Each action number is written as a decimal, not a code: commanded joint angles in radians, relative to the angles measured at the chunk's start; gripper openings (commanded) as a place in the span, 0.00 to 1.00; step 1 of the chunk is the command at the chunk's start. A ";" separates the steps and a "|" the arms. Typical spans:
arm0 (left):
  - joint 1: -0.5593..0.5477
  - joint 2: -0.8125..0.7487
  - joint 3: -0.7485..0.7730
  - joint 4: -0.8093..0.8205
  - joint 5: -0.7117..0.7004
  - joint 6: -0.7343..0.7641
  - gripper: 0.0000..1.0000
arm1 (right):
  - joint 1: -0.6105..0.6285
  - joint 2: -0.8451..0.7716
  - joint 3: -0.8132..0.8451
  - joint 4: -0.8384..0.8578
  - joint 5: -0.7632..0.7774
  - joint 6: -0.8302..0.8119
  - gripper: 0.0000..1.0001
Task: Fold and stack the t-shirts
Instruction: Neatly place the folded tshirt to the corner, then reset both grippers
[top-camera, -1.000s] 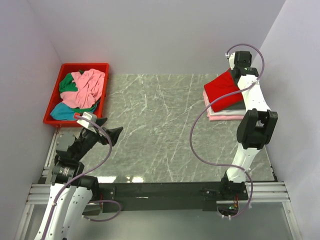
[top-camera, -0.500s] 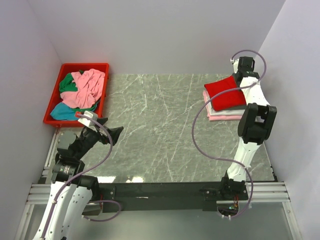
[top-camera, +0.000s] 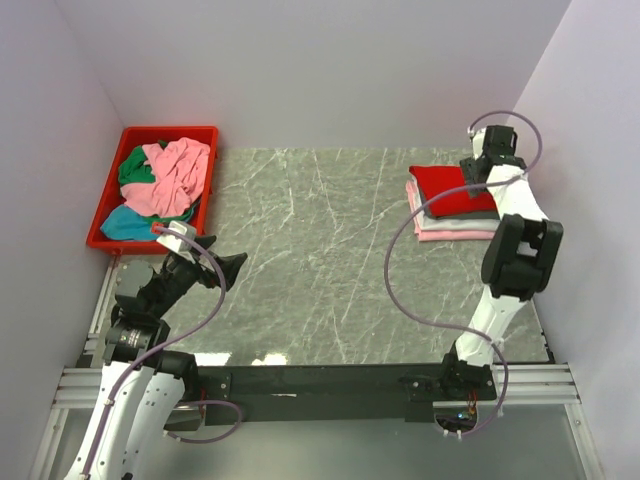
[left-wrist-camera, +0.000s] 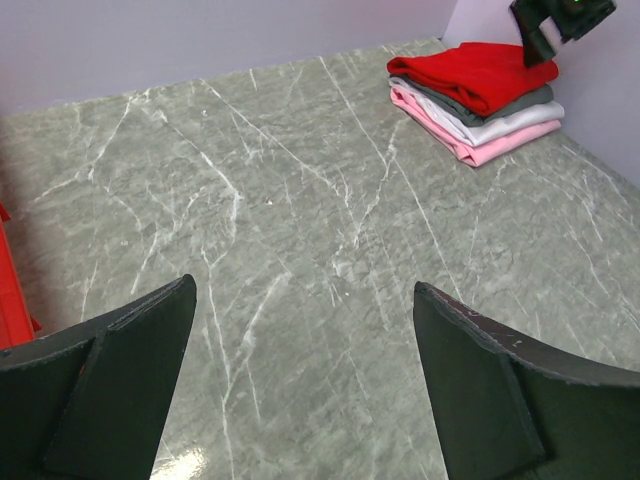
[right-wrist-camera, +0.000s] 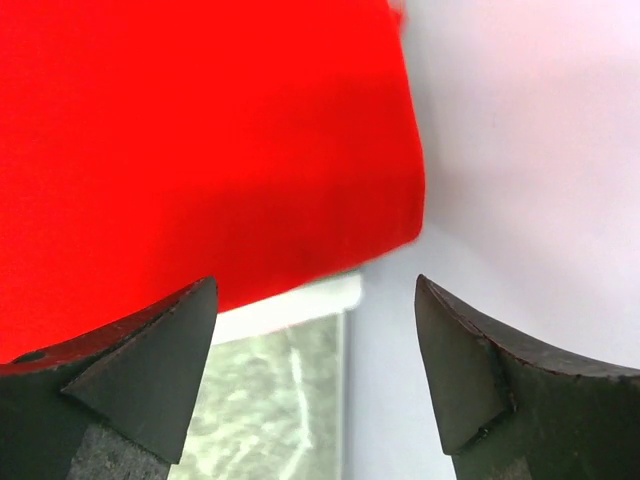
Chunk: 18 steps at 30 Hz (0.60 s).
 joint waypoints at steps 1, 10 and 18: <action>0.000 0.000 0.000 0.040 0.015 -0.008 0.95 | -0.002 -0.180 -0.013 -0.021 -0.264 0.034 0.86; 0.000 0.004 0.019 0.018 -0.105 -0.065 0.99 | 0.003 -0.476 -0.296 -0.023 -0.860 0.004 0.88; 0.002 0.188 0.189 -0.147 -0.391 -0.266 0.99 | 0.006 -0.849 -0.648 0.259 -0.651 0.215 0.90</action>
